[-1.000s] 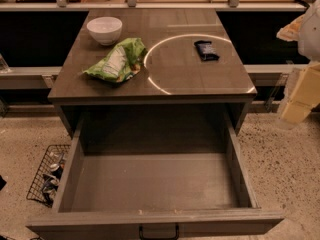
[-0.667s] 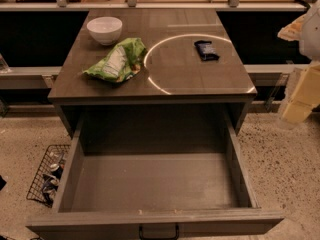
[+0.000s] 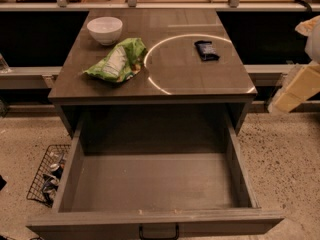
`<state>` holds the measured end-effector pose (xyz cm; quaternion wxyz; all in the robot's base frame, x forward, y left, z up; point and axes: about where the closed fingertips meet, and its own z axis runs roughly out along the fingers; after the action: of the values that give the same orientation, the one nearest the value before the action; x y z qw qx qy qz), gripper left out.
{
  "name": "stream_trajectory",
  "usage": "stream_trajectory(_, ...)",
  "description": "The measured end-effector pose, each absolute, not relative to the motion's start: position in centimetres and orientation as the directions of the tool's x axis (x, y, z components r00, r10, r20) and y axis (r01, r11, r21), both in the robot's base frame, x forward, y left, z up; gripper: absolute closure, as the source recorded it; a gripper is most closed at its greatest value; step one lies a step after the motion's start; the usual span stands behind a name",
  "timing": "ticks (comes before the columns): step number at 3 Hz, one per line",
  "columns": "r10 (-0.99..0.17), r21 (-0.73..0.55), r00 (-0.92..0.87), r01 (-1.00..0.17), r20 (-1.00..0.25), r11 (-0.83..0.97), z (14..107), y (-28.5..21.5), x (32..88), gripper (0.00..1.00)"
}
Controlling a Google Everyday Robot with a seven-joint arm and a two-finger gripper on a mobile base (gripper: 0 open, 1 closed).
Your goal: Place rxbar blueberry into top drawer
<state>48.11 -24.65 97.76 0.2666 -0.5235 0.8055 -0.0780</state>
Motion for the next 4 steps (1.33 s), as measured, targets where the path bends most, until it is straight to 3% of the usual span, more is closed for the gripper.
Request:
stream_trajectory(1,-0.8,-0.434,-0.365,-0.694,-0.476,0.574,97.1,-27.5,51.6,0.0)
stream_trajectory(3,-0.596,-0.433,-0.212,-0.509,-0.774,0.744,99.7,-29.2,63.6,0.0)
stream_trajectory(4,-0.571,-0.448,-0.179,-0.454,-0.801,0.771,100.8,-29.9,65.3,0.0)
